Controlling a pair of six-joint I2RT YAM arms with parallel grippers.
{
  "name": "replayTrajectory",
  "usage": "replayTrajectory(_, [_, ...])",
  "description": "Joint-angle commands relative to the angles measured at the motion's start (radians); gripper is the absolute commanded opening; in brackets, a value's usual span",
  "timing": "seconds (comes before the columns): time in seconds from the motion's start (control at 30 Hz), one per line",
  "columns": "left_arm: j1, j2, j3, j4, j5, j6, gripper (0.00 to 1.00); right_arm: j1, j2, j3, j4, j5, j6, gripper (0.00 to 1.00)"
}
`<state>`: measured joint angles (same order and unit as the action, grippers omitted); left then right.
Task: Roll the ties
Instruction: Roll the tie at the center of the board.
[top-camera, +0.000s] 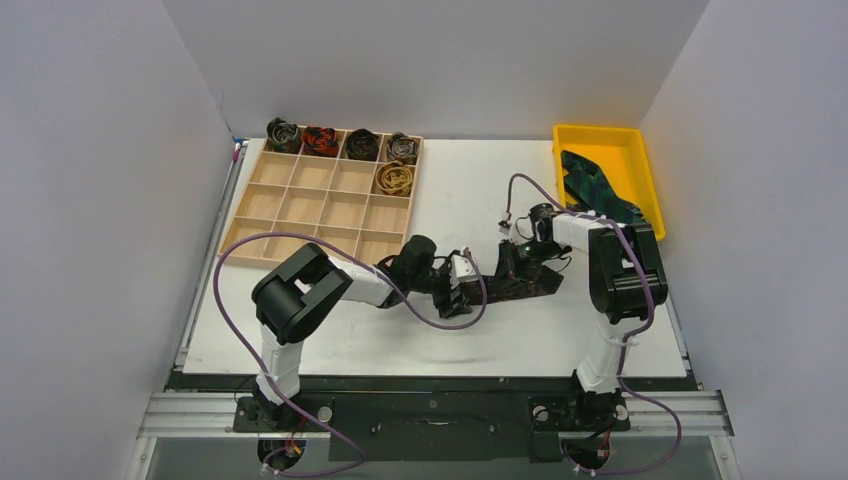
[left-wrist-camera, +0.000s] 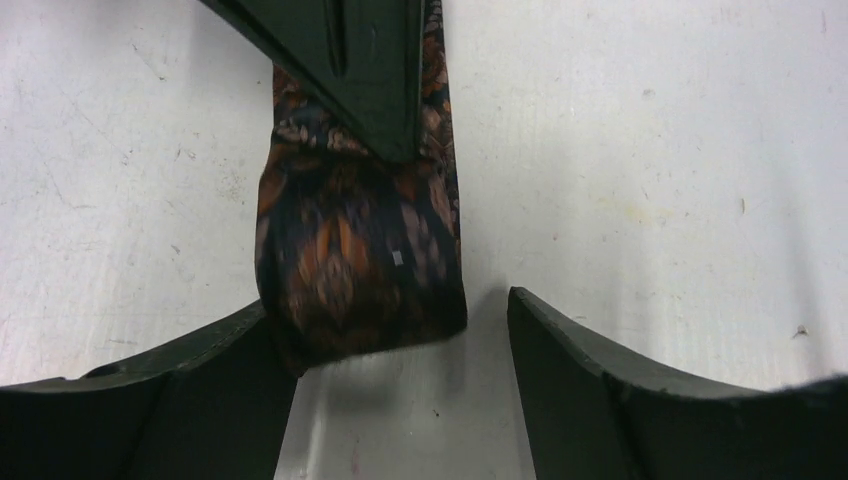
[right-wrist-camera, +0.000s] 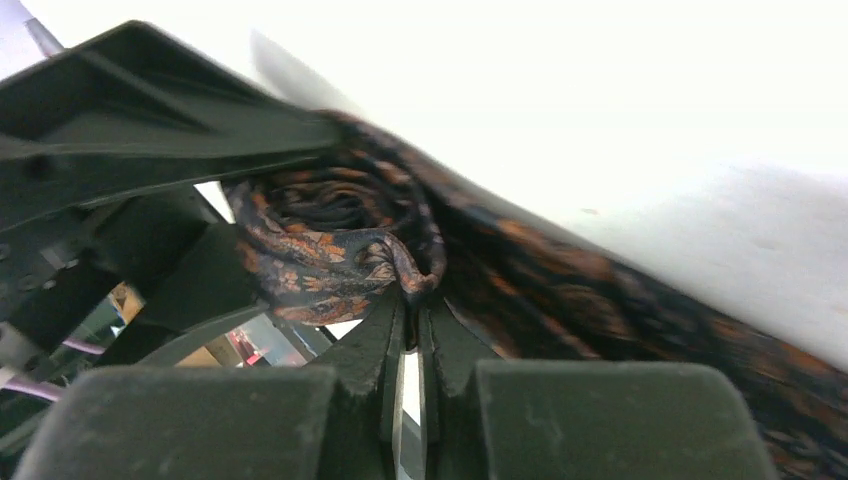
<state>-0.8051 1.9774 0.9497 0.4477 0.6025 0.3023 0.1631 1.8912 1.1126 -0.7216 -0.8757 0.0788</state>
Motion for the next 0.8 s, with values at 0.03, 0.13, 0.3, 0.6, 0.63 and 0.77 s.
replayTrajectory(0.03, [0.004,-0.039,-0.056,0.083,-0.027,-0.031,0.75,-0.044,0.099,0.027,-0.053,0.271,-0.067,0.0])
replayTrajectory(0.13, [0.001,-0.045,-0.067,0.137,-0.031,-0.034,0.82,-0.055,0.119,0.052,-0.053,0.329,-0.057,0.0])
replayTrajectory(0.3, [-0.015,-0.007,-0.042,0.24,-0.035,-0.052,0.88,-0.045,0.141,0.074,-0.068,0.387,-0.068,0.0])
replayTrajectory(0.6, [-0.042,0.129,0.072,0.283,-0.051,-0.112,0.8,0.021,0.13,0.039,-0.071,0.359,-0.147,0.0])
replayTrajectory(0.63, [-0.047,0.137,0.078,0.278,-0.047,-0.111,0.77,0.027,0.129,0.04,-0.069,0.356,-0.146,0.0])
replayTrajectory(0.77, [-0.052,0.137,0.073,0.239,-0.043,-0.103,0.52,0.048,0.127,0.052,-0.057,0.321,-0.133,0.0])
